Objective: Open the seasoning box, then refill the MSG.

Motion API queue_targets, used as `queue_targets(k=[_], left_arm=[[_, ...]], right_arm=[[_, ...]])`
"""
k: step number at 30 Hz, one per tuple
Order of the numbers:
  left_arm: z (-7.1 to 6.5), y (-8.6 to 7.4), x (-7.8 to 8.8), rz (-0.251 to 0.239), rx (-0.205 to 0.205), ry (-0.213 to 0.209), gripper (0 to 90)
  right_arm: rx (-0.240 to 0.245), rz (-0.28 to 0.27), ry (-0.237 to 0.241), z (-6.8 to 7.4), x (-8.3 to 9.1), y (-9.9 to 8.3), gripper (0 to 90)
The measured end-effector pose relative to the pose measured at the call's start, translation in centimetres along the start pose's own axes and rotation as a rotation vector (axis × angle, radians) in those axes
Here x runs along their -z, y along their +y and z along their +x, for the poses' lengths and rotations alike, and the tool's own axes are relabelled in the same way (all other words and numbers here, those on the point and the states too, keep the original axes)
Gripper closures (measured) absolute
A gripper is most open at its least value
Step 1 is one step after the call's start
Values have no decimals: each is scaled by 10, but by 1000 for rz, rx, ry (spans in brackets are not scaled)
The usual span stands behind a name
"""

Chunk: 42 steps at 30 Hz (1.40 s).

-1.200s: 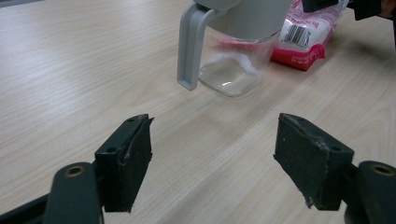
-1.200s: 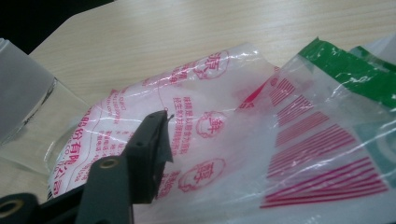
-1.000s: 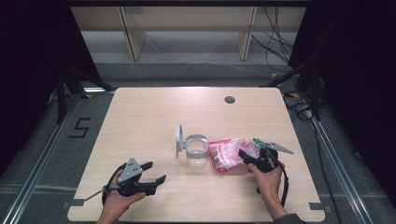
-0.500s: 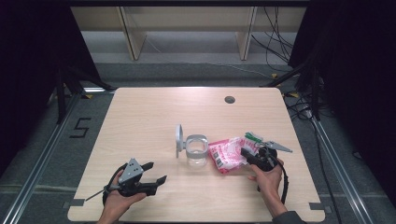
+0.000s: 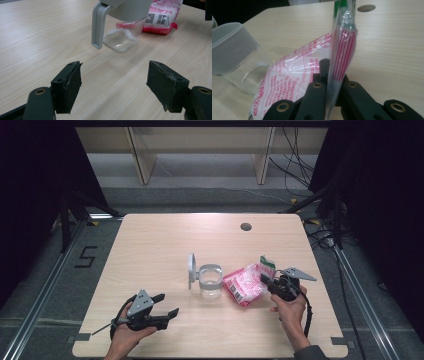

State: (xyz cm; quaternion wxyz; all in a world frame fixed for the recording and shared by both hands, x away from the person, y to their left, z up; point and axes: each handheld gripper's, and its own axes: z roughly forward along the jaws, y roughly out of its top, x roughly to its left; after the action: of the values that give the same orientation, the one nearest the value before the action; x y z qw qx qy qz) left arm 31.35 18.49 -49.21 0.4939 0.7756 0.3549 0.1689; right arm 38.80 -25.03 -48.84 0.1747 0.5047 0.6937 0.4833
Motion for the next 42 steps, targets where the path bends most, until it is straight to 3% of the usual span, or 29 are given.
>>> queue_targets(k=[1,2,5,6,7,8,9,10,11,12,13,16,17,18,23,24,25,26,30,31,32,34,35,36,38,39,42], left_arm=[[0,0,0,-3,2,0,268],[-1,0,0,-1,5,3,268],[-1,1,0,-1,5,4,268],[-1,1,0,-1,6,4,268],[-1,1,0,-1,6,5,268],[0,1,-1,-8,8,-3,268],[0,1,-1,-8,8,-3,267],[0,1,0,-4,5,-3,267],[-1,2,0,-5,5,-4,267],[-1,2,-1,-13,11,-7,267],[-1,2,-1,-12,9,-7,267],[-1,1,-1,-6,12,-2,266],[1,2,-1,-2,-19,-6,266],[0,1,-1,-2,6,2,266],[-1,1,-2,-2,6,-9,265],[-1,1,-2,-1,4,-9,265],[-1,1,-2,-1,4,-9,265],[-1,2,-2,-3,6,-10,265],[-1,1,-2,1,4,-9,265],[-1,1,-3,2,-1,-11,265],[-2,1,-3,1,0,-7,265],[-2,1,-3,2,-6,-8,265],[-2,1,-3,4,2,-9,265],[-2,1,-4,4,0,-11,265],[-4,0,-5,-7,15,-20,265],[-4,0,-4,2,2,-19,265],[-3,-1,-5,3,-2,-22,265]], right_arm=[[22,-2,19,-3,2,2,900],[-12,-20,25,2,4,4,900],[2,-47,41,3,6,6,900],[38,-56,48,1,6,7,900],[4,-61,44,4,8,8,900],[50,-80,48,2,9,10,900],[4,-75,71,6,11,10,900],[56,-92,66,4,11,12,900],[56,-92,66,4,11,12,900],[17,-72,64,9,14,13,900],[67,-99,55,7,12,14,900],[88,-103,84,11,16,16,900],[88,-103,84,11,16,16,900],[110,-115,87,13,18,17,900],[80,-115,97,19,20,18,900],[113,-124,101,19,21,20,900],[81,-117,109,23,23,20,900],[137,-119,105,21,24,22,900],[118,-146,122,25,27,25,900],[145,-163,108,24,27,26,900],[136,-149,129,24,29,27,900],[131,-158,118,25,29,27,900],[156,-166,128,24,30,29,900],[125,-162,135,26,32,29,900],[144,-174,127,26,34,32,900],[180,-161,108,25,37,34,900],[160,-174,130,30,38,35,900]])
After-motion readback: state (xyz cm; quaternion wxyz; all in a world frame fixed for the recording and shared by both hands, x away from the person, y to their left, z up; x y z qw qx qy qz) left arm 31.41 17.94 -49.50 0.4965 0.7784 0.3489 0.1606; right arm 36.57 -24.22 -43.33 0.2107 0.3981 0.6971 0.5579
